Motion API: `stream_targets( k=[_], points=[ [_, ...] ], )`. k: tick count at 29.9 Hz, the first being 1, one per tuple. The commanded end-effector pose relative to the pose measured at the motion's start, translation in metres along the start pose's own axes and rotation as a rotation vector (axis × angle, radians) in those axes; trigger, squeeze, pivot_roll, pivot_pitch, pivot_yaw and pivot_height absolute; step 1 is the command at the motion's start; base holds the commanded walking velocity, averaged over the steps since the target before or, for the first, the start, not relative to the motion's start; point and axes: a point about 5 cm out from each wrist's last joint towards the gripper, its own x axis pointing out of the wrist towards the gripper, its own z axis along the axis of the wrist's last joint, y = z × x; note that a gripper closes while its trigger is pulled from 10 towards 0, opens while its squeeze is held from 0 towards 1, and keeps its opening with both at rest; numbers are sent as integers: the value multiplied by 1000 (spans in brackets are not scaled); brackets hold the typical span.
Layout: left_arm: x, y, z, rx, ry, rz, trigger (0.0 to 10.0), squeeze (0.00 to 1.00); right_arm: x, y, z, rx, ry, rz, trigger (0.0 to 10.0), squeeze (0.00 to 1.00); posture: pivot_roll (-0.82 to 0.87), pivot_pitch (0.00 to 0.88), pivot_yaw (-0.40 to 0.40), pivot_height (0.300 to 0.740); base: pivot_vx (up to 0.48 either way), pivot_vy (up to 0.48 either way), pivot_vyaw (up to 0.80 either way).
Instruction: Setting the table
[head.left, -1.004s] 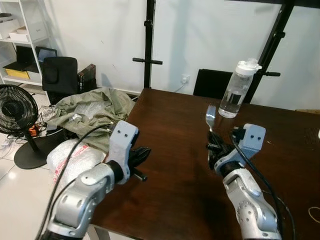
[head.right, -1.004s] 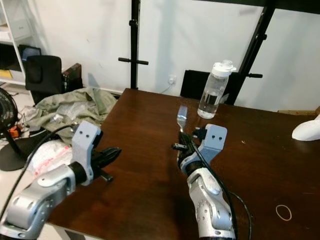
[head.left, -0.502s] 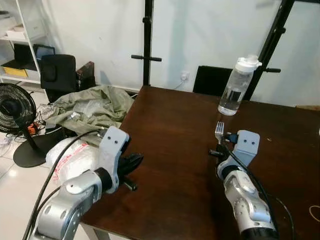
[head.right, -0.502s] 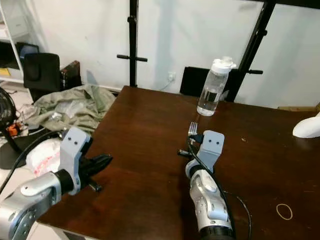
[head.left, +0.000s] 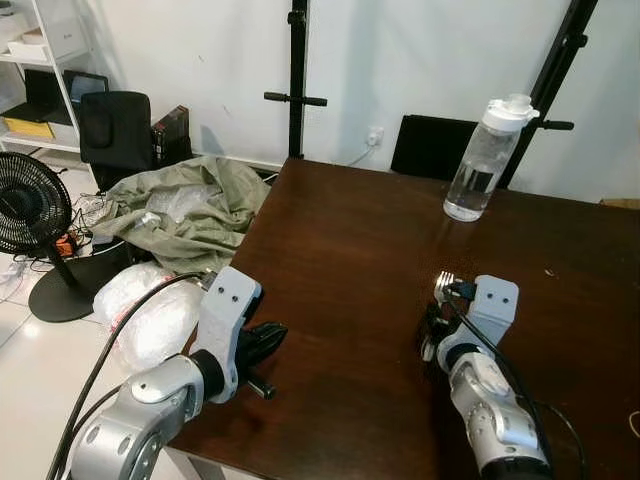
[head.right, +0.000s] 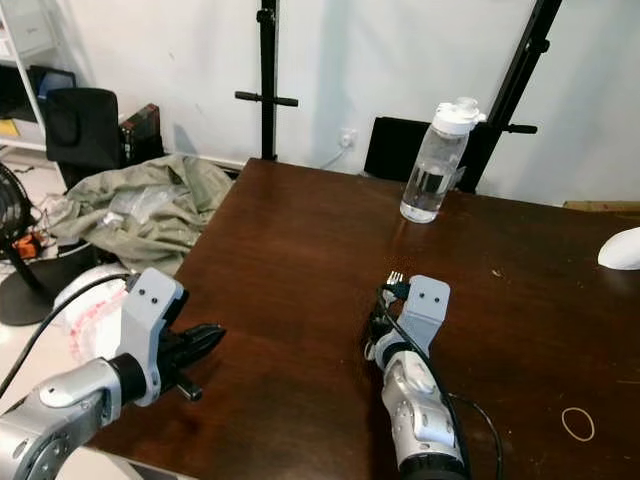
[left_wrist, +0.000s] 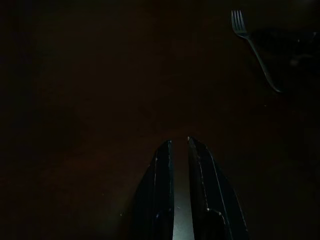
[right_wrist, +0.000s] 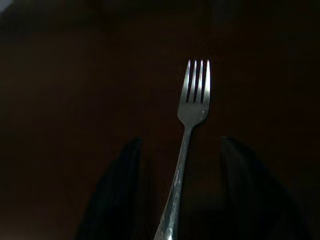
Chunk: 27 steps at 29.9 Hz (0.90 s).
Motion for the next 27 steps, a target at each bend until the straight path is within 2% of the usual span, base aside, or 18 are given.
stream_targets(
  k=[1, 4, 7, 9, 10, 12, 13, 14, 15, 18, 19, 21, 27],
  points=[
    [1, -3, -1, 2, 10, -7, 10000, 0, 0, -3, 8, -1, -42, -11, 10000, 0, 137, 114, 43, 740, 0, 0, 0],
    [3, -3, -1, 11, 7, 9, 10000, 0, -4, 0, 26, -23, -130, 15, 10000, 0, 131, 107, 43, 740, 0, 0, 0],
    [3, 0, -3, 38, 4, 61, 10000, 0, -17, 11, 48, -55, -252, 102, 10000, 0, 120, 91, 46, 740, 0, 0, 0],
    [3, 2, -2, 48, -1, 77, 10000, 0, -21, 15, 53, -66, -280, 127, 10000, 0, 120, 91, 46, 740, 0, 0, 0],
    [0, 7, 2, 43, -31, 119, 10000, 0, -33, 22, 60, -76, -329, 181, 10000, 0, 115, 87, 47, 740, 0, 0, 0],
    [-2, 11, 4, 40, -50, 141, 10000, 0, -40, 25, 61, -85, -345, 198, 10000, 0, 107, 80, 50, 740, 0, 0, 0],
    [-7, 15, 5, 32, -66, 168, 10000, 0, -46, 26, 59, -86, -352, 211, 10000, 0, 102, 74, 53, 740, 0, 0, 0],
    [-7, 15, 5, 32, -66, 168, 10000, 0, -46, 26, 59, -86, -352, 211, 10000, 0, 102, 74, 53, 740, 0, 0, 0],
    [-14, 19, 6, 25, -83, 198, 10000, 0, -55, 27, 53, -83, -346, 219, 10000, 0, 102, 74, 53, 740, 0, 0, 0],
    [-19, 21, 3, 15, -90, 216, 10000, 0, -59, 26, 44, -80, -324, 221, 10000, 0, 95, 59, 55, 740, 0, 0, 0],
    [-18, 22, -1, -14, -104, 250, 10000, 0, -62, 24, 33, -74, -285, 214, 10000, 0, 97, 52, 53, 740, 0, 0, 0],
    [-13, 21, -1, -26, -117, 266, 10000, 0, -62, 24, 28, -65, -261, 210, 10000, 0, 96, 47, 50, 740, 0, 0, 0],
    [1, 18, 2, -33, -142, 277, 10000, 0, -57, 26, 30, -45, -249, 218, 10000, 0, 86, 35, 44, 740, 0, 0, 0]
  ],
)
